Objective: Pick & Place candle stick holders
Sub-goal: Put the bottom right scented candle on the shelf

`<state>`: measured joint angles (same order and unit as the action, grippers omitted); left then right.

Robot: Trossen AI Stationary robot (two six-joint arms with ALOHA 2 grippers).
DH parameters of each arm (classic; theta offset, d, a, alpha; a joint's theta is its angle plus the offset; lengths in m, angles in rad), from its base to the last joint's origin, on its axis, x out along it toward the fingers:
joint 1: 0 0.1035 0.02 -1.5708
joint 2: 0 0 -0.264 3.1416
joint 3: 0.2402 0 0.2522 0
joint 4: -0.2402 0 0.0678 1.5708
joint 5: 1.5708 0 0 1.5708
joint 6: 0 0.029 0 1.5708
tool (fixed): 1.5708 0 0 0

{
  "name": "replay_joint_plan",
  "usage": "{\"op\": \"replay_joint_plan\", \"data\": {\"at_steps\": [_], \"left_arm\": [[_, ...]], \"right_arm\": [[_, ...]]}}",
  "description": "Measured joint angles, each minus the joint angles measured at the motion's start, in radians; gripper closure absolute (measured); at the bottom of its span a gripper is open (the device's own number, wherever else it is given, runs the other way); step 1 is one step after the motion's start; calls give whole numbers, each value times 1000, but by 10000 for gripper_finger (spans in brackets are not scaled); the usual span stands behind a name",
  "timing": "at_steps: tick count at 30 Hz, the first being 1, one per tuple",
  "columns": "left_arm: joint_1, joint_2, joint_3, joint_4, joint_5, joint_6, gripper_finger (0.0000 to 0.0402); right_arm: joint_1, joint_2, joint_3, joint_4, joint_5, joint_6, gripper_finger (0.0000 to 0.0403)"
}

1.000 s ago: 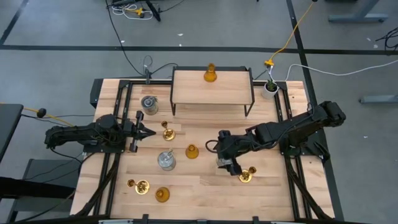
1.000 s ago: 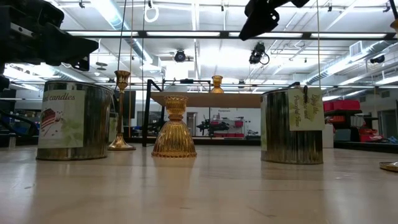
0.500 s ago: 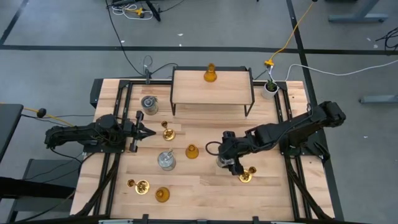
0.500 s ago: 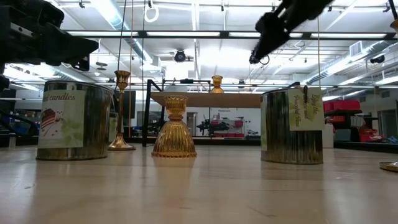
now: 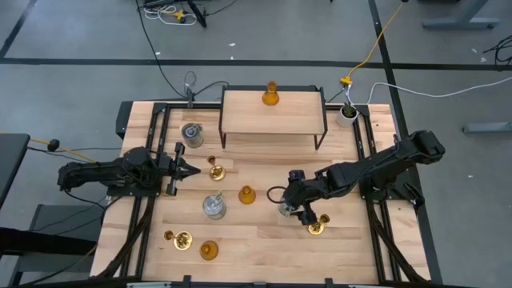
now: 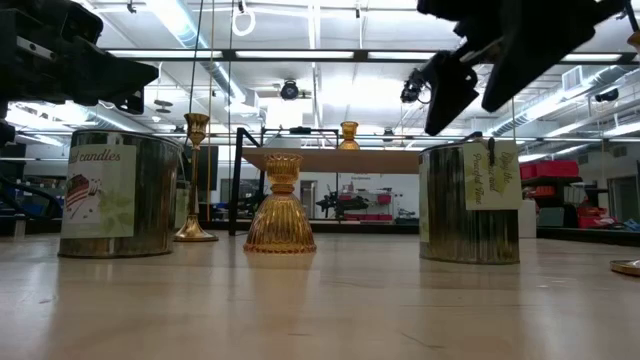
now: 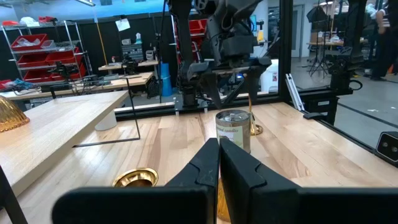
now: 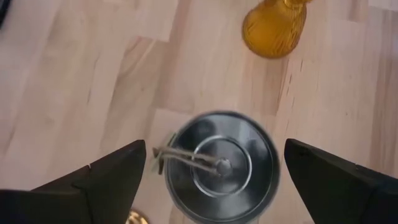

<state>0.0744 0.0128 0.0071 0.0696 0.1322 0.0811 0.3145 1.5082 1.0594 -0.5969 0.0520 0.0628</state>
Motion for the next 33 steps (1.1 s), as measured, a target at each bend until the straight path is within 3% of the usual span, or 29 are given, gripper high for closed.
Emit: {"op": "replay_joint_plan", "data": {"at_steps": [12,23,33], "left_arm": [[0,0,0,0,0,0,383],[0,0,0,0,0,0,383],[0,0,0,0,0,0,383]], "right_arm": [[-17,0,-14,-9,-2,-80,16],[-25,0,-14,-38,-47,-282,16],[-42,0,-14,-9,-69,-288,16]]}}
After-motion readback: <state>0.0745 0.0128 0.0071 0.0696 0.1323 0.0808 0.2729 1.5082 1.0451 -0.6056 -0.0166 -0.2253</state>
